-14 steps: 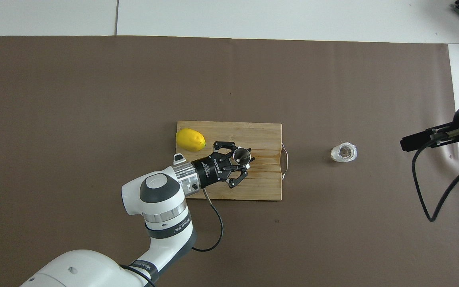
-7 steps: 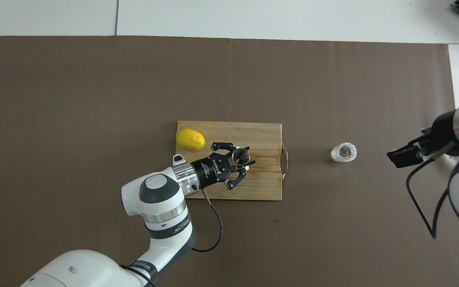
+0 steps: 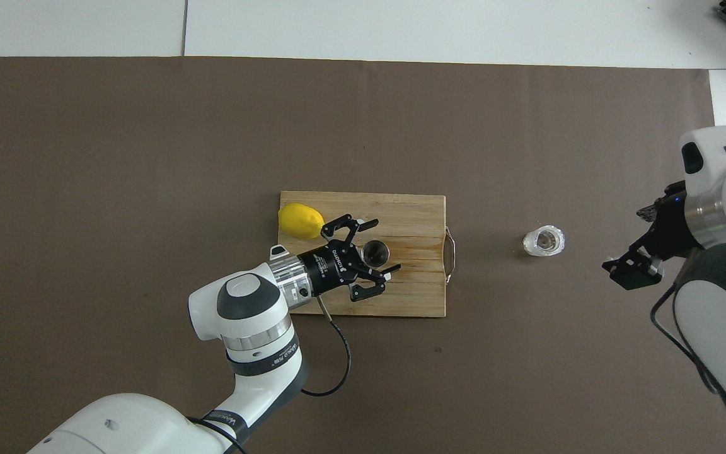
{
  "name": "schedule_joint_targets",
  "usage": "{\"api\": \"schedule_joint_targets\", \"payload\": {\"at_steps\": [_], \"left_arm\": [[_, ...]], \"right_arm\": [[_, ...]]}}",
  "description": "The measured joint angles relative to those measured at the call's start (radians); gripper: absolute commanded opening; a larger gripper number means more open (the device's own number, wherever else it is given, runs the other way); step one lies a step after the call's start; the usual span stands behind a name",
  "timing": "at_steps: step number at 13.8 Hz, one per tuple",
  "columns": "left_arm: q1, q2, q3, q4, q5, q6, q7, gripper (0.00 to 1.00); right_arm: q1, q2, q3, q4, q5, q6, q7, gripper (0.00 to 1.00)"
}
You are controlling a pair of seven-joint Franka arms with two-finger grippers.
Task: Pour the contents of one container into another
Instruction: 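Open the left gripper off the cup while the right gripper reaches forward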
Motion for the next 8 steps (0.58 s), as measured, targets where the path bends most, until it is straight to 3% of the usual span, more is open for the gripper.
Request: {"api": "schedule_joint_targets", "payload": {"at_steps": [8], "left_arm": [[0.000, -0.015, 0.001, -0.005, 0.000, 0.029, 0.000, 1.00]], "right_arm": [[-0.077, 0.001, -0.005, -0.228, 0.245, 0.250, -0.437, 1.00]]}}
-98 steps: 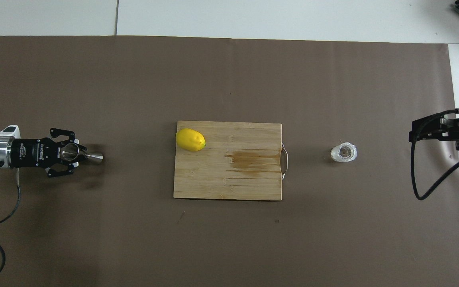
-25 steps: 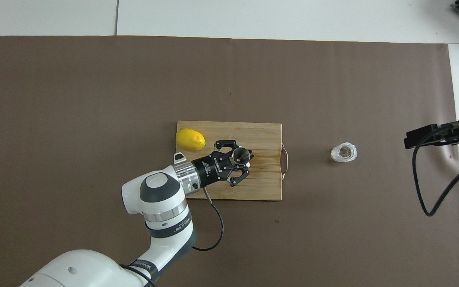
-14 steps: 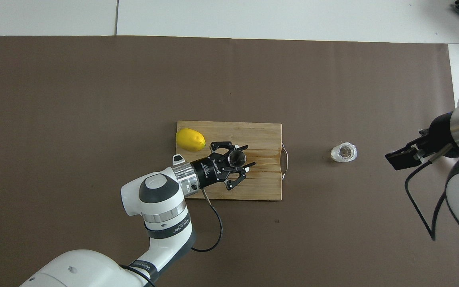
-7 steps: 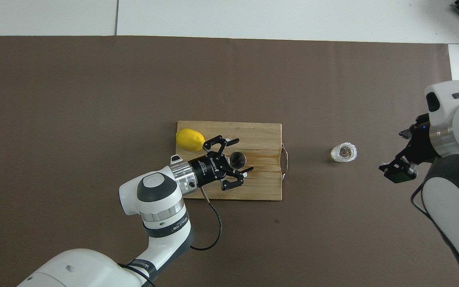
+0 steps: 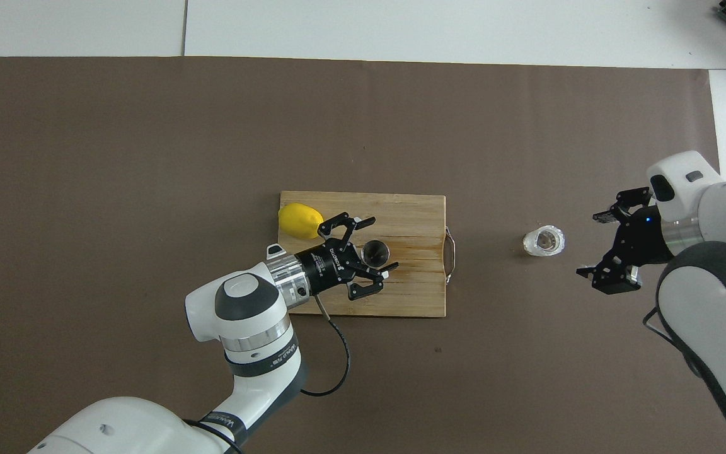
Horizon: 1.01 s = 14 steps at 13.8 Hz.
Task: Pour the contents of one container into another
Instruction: 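Open the left gripper off the cup while the right gripper reaches forward, then withdraw the left gripper while the right gripper approaches the white cup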
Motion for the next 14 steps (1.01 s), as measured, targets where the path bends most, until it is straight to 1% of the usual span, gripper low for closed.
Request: {"api": "schedule_joint_targets", "payload": {"at_steps": [2, 8, 11, 14], "left_arm": [[0.000, -0.011, 0.000, -0.019, 0.000, 0.004, 0.000, 1.00], [0.003, -0.075, 0.003, -0.071, 0.063, 0.006, -0.001, 1.00], [0.030, -0.094, 0.005, -0.090, 0.149, 0.002, -0.036, 1.00], [0.070, -0.112, 0.007, -0.092, 0.292, -0.034, -0.149, 1.00]], "right_arm": [[-0.031, 0.018, -0.001, -0.040, 0.054, 0.036, -0.118, 1.00], [-0.106, 0.101, -0.004, -0.095, 0.242, 0.123, -0.421, 1.00], [-0.122, 0.135, -0.004, -0.110, 0.301, 0.153, -0.524, 1.00], [-0.135, 0.172, -0.004, -0.116, 0.367, 0.191, -0.637, 1.00]]}}
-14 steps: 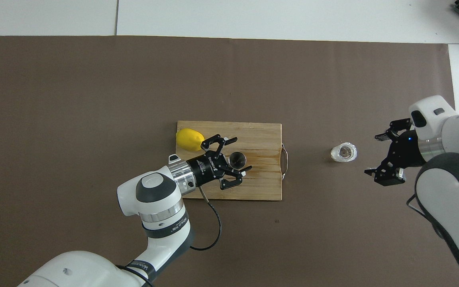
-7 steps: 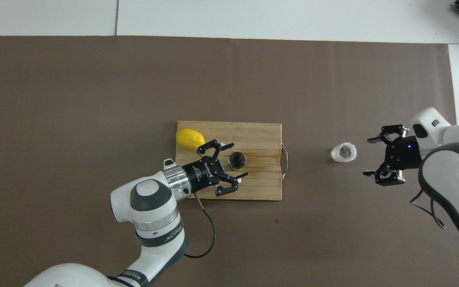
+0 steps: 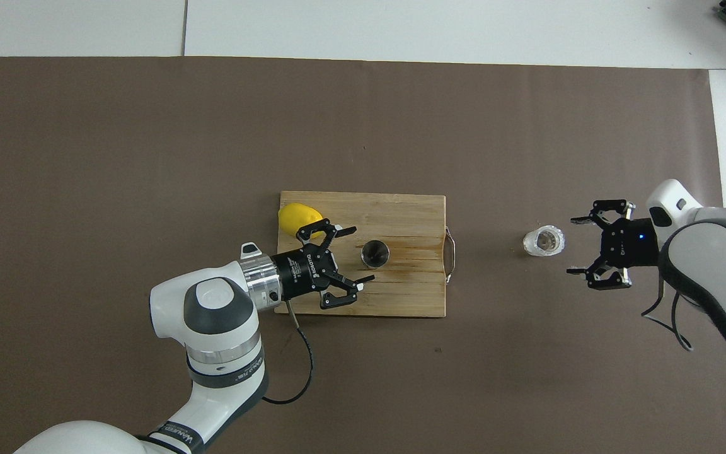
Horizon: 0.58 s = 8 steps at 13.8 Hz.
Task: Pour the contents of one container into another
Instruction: 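Withdraw the left gripper while the right gripper approaches the white cup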
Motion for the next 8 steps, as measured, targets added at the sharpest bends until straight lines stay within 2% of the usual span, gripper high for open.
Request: {"api": "schedule_joint_targets", "payload": {"at_steps": [3, 8], "left_arm": [[0.058, -0.025, 0.002, -0.001, 0.139, -0.066, -0.088, 1.00], [0.215, -0.090, 0.006, 0.007, 0.525, -0.263, -0.293, 1.00]], "right_arm": [[-0.012, 0.025, 0.000, 0.000, 0.004, 0.008, -0.059, 1.00], [-0.033, 0.091, 0.000, -0.001, 0.089, 0.028, -0.177, 1.00]]}}
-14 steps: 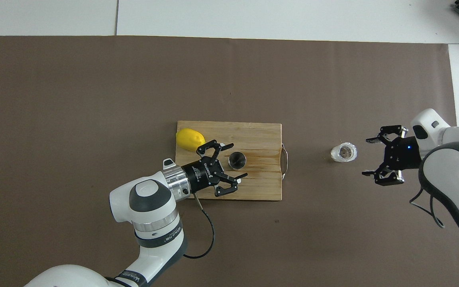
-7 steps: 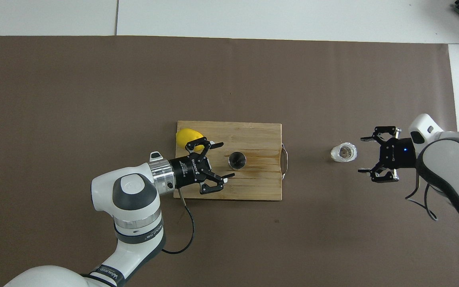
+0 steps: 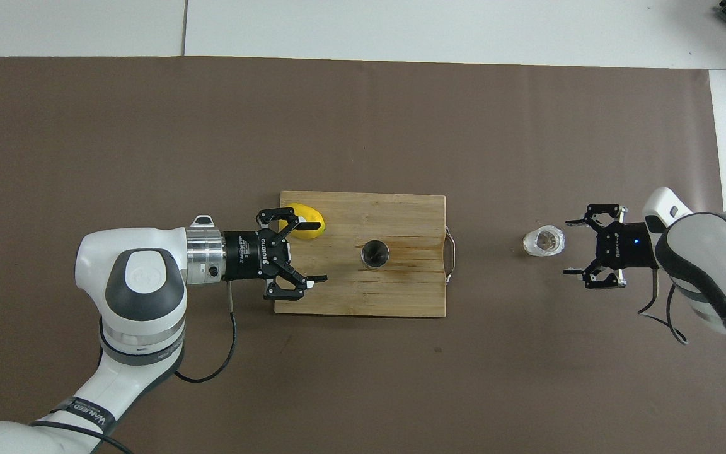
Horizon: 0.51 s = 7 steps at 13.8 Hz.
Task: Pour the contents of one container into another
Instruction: 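Withdraw the left gripper while the right gripper approaches the white cup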
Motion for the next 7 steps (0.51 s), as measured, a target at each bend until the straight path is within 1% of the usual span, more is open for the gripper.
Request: {"api": "schedule_joint_targets", "payload": {"at_steps": [3, 5, 7], "left_arm": [[0.114, -0.035, 0.003, 0.057, 0.263, -0.153, -0.078, 1.00], [0.185, -0.041, 0.004, 0.121, 0.408, -0.248, -0.089, 1.00], [0.260, -0.041, 0.005, 0.200, 0.534, -0.345, -0.090, 1.00]], "right_arm": [[0.000, 0.036, 0.000, 0.002, 0.021, 0.009, -0.018, 1.00], [0.001, 0.057, 0.001, 0.003, 0.079, 0.009, -0.066, 1.00], [0.005, 0.071, 0.001, 0.004, 0.103, 0.009, -0.081, 1.00]]}}
